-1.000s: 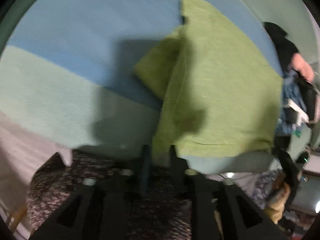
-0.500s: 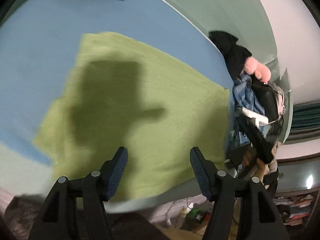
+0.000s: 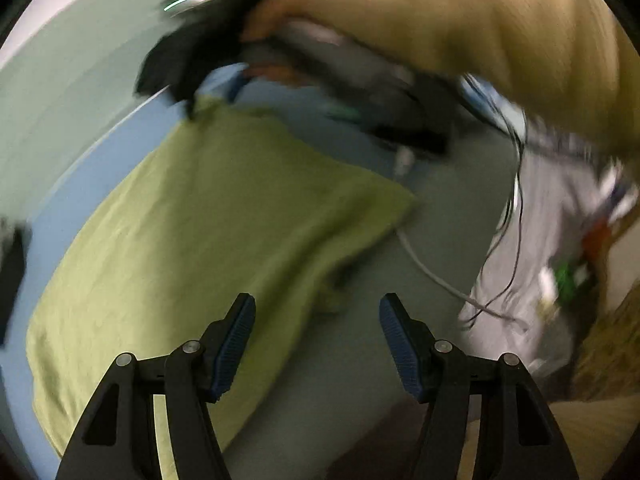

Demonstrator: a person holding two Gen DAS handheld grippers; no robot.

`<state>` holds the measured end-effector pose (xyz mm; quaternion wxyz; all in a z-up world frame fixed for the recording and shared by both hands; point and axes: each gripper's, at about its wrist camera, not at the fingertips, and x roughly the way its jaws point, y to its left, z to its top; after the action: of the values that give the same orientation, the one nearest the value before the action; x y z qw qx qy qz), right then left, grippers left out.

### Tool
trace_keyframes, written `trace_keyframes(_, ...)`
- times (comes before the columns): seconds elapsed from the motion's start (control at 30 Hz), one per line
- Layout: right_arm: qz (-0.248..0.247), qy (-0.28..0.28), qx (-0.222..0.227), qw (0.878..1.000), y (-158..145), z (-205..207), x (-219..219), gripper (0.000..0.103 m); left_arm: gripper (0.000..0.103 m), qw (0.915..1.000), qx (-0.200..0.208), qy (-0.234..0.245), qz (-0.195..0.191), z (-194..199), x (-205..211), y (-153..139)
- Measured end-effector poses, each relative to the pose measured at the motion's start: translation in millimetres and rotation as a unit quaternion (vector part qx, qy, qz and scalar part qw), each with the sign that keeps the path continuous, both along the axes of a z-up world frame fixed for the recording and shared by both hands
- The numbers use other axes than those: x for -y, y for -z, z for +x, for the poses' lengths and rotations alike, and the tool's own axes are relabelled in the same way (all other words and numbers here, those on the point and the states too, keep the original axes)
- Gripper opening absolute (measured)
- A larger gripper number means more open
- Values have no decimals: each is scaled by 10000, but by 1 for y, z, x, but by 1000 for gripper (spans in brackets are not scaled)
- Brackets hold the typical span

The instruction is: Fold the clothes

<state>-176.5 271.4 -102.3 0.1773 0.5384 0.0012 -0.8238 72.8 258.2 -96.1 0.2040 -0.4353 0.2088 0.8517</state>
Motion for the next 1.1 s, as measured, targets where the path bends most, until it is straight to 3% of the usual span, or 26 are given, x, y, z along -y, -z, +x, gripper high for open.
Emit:
trace_keyframes(0.1,156,-112,-6,9998,6,1,7,62,66,9942,-683,26,-835,10,-23,17)
trace_keyframes(0.27,319,-161,-144,9993,8,3,17,62,65,9807,-1268,226,-1470,13,-45,37)
trace_keyframes(0.3,332,-123,-166,9992,8,3,18,55,65,9763,-1465,310,-1561,14,-50,38)
trace_keyframes(0.33,364,-80,-177,9991,8,1,17,41,65,9728,-1618,358,-1618,13,-54,39)
trace_keyframes(0.37,428,-6,-177,9989,7,1,16,36,64,9731,-1654,313,-1573,10,-55,39)
trace_keyframes(0.4,438,85,-157,9989,6,1,15,26,61,9772,-1575,198,-1408,5,-53,38)
trace_keyframes(0.43,389,146,-108,9991,5,3,15,10,43,9834,-1405,54,-1150,-1,-49,38)
trace_keyframes(0.47,328,190,-48,9993,3,5,17,8,26,9887,-1212,-96,-883,-9,-45,39)
trace_keyframes(0.53,274,223,2,9994,-2,11,22,7,13,9951,-854,-399,-302,-22,-31,35)
trace_keyframes(0.6,347,119,-119,9993,-13,18,33,7,9,9955,-475,-795,211,-34,-11,26)
trace_keyframes(0.67,289,51,-223,9993,-29,23,47,6,8,9841,57,-1345,1162,-46,24,13)
trace_keyframes(0.73,101,18,-293,9995,-45,27,59,6,8,9538,281,-1847,2353,-44,74,-11)
trace_keyframes(0.8,-75,-62,-380,9992,-61,34,79,6,8,9167,-53,-2181,3347,-27,127,-39)
trace_keyframes(0.83,-122,-176,-430,9988,-67,38,95,6,8,9015,-189,-2367,3618,-19,148,-47)
trace_keyframes(0.9,-221,-469,-523,9973,-77,48,132,6,8,8530,-264,-2968,4284,5,205,-54)
trace_keyframes(1.0,-374,-955,-581,9930,-85,64,196,6,8,8025,-275,-3679,4690,43,264,-49)
trace_keyframes(1.1,-350,-1472,-502,9872,-74,79,268,6,8,7556,-317,-4293,4937,81,316,-44)
